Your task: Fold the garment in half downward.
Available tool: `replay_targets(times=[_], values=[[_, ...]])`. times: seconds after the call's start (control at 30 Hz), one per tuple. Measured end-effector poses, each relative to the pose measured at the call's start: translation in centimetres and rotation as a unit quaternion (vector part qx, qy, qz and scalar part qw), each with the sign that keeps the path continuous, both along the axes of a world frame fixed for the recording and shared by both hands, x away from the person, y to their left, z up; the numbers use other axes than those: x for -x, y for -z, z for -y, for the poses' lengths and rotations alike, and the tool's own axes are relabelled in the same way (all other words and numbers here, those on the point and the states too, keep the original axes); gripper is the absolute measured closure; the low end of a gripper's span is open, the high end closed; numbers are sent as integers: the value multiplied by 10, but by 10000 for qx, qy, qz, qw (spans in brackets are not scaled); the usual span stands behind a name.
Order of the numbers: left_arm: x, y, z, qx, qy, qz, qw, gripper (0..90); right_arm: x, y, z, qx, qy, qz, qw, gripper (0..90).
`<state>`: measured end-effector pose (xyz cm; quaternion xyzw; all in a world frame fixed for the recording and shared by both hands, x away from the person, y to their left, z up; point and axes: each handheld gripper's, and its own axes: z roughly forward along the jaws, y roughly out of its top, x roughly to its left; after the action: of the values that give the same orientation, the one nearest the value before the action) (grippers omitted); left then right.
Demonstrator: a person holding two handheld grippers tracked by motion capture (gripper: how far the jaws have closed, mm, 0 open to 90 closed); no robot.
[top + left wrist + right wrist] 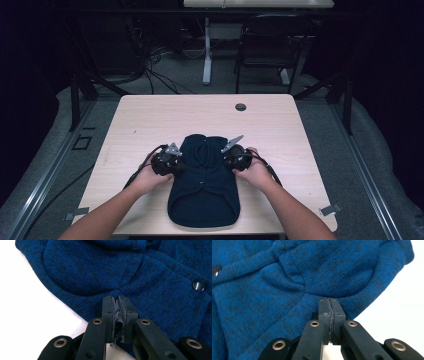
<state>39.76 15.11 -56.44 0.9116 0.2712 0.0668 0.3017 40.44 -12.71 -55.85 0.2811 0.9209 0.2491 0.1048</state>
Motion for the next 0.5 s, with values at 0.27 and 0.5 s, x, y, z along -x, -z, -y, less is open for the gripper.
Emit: replay_targets(times=[0.27, 0.5], values=[[-10, -11, -5, 197, -84, -68, 9997, 755, -1, -19, 5, -74, -28, 372, 9993, 850], [-57, -31, 0, 234, -521, 371, 9977, 702, -44, -33, 2, 125, 122, 814, 9965, 745]])
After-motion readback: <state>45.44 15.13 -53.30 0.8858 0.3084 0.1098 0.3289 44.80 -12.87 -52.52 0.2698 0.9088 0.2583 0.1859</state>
